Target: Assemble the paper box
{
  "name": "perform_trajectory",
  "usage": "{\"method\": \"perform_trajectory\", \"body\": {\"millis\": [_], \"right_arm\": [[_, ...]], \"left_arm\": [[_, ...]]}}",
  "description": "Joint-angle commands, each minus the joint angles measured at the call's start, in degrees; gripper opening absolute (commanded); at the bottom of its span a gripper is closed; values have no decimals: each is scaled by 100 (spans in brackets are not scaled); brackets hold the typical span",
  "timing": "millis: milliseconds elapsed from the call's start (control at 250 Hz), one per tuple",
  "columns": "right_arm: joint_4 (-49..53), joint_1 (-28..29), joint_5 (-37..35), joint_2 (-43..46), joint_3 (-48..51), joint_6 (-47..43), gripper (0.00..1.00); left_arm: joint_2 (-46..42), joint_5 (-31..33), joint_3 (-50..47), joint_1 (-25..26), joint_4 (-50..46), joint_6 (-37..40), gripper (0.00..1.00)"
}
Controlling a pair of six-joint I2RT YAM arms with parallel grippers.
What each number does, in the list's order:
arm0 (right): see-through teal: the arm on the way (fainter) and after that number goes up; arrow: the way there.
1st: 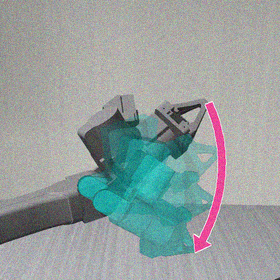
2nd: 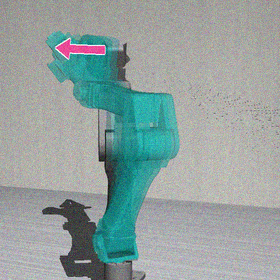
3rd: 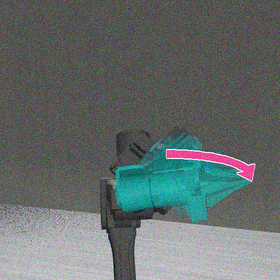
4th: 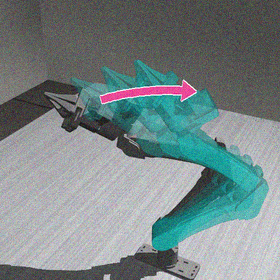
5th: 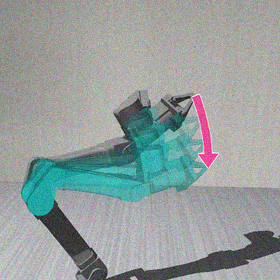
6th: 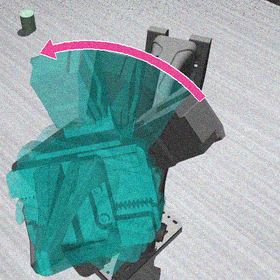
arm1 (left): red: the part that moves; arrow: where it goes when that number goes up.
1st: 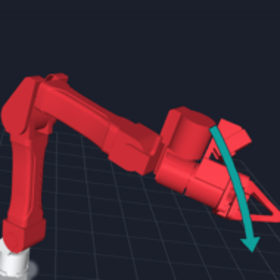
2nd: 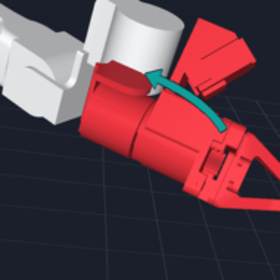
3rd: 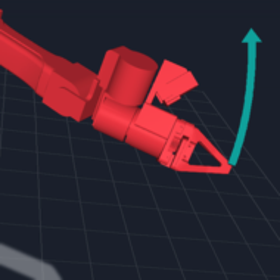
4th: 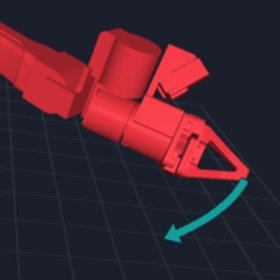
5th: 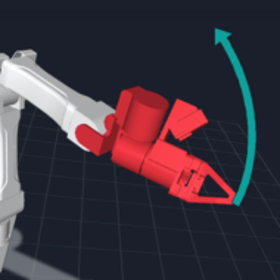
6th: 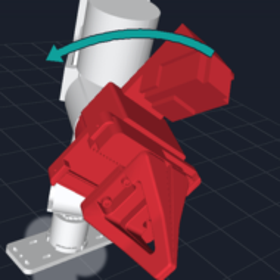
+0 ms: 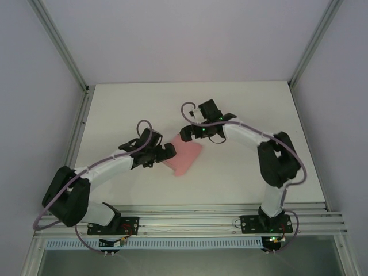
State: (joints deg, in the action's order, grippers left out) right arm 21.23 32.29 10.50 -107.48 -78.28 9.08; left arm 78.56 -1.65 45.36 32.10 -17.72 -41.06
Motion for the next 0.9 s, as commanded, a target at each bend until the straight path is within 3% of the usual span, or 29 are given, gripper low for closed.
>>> {"method": "perform_trajectory", "body": {"millis": [0, 232, 343, 459, 711, 895], "right_arm": [[666, -238, 783, -603, -611, -553, 100], [688, -270, 1145, -1230, -1024, -408, 100], [514, -282, 1364, -1116, -757, -278, 100], [335, -279, 1638, -1016, -444, -111, 100], [90, -281, 1901, -975, -16, 233, 100], [-257, -283, 2068, -698, 457, 673, 100]], "left_arm": [[-368, -78, -338, -50, 25, -253, 100], [-191, -471, -858, -135, 986, -572, 92], [118, -794, -1067, -369, 1587, -685, 83], [428, -1277, -1377, -597, 2641, -838, 79], [870, -1790, -1680, -752, 3990, -764, 71], [1038, -2249, -1995, -989, 5024, -960, 57]]}}
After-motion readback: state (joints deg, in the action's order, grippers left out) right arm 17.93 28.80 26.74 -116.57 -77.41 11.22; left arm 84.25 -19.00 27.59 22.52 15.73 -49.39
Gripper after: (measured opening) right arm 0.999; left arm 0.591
